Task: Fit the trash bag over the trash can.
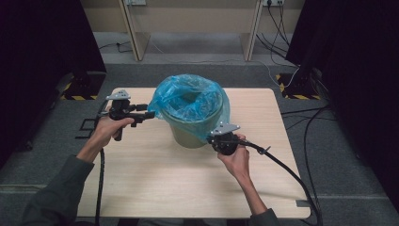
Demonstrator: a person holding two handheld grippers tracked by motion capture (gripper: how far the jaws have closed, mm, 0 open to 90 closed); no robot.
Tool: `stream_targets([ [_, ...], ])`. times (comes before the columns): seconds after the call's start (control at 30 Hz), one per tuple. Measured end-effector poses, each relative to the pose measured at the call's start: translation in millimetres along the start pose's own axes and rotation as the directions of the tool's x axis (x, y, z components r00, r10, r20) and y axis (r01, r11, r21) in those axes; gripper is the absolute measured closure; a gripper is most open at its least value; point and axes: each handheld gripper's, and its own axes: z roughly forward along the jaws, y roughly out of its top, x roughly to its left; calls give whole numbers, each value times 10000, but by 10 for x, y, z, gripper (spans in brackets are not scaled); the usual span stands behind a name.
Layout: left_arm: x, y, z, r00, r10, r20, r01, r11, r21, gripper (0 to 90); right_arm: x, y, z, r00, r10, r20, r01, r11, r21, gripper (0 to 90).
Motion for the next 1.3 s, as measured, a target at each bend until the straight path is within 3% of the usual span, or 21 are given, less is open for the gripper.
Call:
stream_targets([
  [0.13, -143, 105, -57, 9994, 334, 132, -330, 9990, -289, 272, -51, -62, 10, 9998, 153, 158, -154, 9999, 78, 900],
  [0.17, -224, 197, -49, 9977, 683, -4, -682, 9969, -390, 260, -104, -86, 16, 9993, 223, 286, -226, 9997, 119, 900],
  [0.2, -253, 246, -36, 9971, 757, -86, -761, 9957, -530, 250, -131, -97, 14, 9991, 262, 335, -267, 9996, 136, 900],
  [0.4, -293, 511, 127, 9974, 660, -280, -686, 9922, -1041, 241, -278, -164, 23, 9969, 559, 552, -567, 9983, 137, 900],
  [0.47, -298, 547, 163, 9975, 628, -312, -658, 9921, -1070, 230, -300, -173, 27, 9964, 642, 554, -652, 9977, 163, 900],
  [0.57, -363, 666, 277, 9941, 949, -529, -996, 9904, -953, 217, -406, -201, 44, 9952, 799, 558, -810, 9966, 175, 900],
  [0.67, -396, 717, 328, 9946, 909, -494, -954, 9906, -977, 213, -483, -221, 54, 9937, 895, 672, -913, 9955, 242, 900],
  [0.7, -425, 746, 364, 9935, 1012, -515, -1055, 9905, -884, 213, -588, -237, 67, 9928, 987, 676, -1007, 9946, 265, 900],
  [0.87, -468, 786, 412, 9951, 905, -393, -933, 9925, -786, 190, -771, -222, 72, 9901, 1173, 777, -1206, 9919, 390, 865],
  [0.9, -484, 794, 430, 9951, 925, -349, -946, 9933, -656, 185, -839, -205, 42, 9870, 1285, 966, -1323, 9906, 339, 784],
  [0.97, -499, 786, 441, 9959, 879, -209, -889, 9947, -521, 171, -844, -184, -57, 9824, 1449, 1181, -1507, 9877, 418, 616],
  [1.07, -518, 793, 477, 9963, 856, -71, -858, 9957, -352, 170, -740, -132, -325, 9786, 1462, 1448, -1499, 9886, 148, 527],
  [1.1, -524, 802, 502, 9964, 839, -89, -841, 9961, -250, 170, -701, -101, -427, 9774, 1619, 1359, -1608, 9868, -190, 510],
  [1.13, -524, 802, 502, 9964, 839, -89, -841, 9961, -250, 171, -701, -101, -427, 9774, 1619, 1359, -1608, 9868, -190, 510],
  [1.17, -543, 811, 562, 9957, 923, -83, -923, 9957, 35, 198, -651, -24, -614, 9746, 1967, 1069, -1864, 9775, -991, 477],
  [1.23, -568, 813, 615, 9926, 1214, -45, -1211, 9916, 447, 293, -608, 85, -754, 9717, 2107, 1067, -1929, 9687, -1560, 444],
  [1.27, -568, 813, 615, 9926, 1214, -45, -1211, 9916, 447, 375, -608, 85, -754, 9717, 2107, 1067, -1929, 9687, -1560, 444],
  [1.3, -569, 816, 649, 9898, 1424, -28, -1419, 9876, 666, 468, -571, 202, -823, 9725, 2147, 900, -1942, 9613, -1956, 435],
])
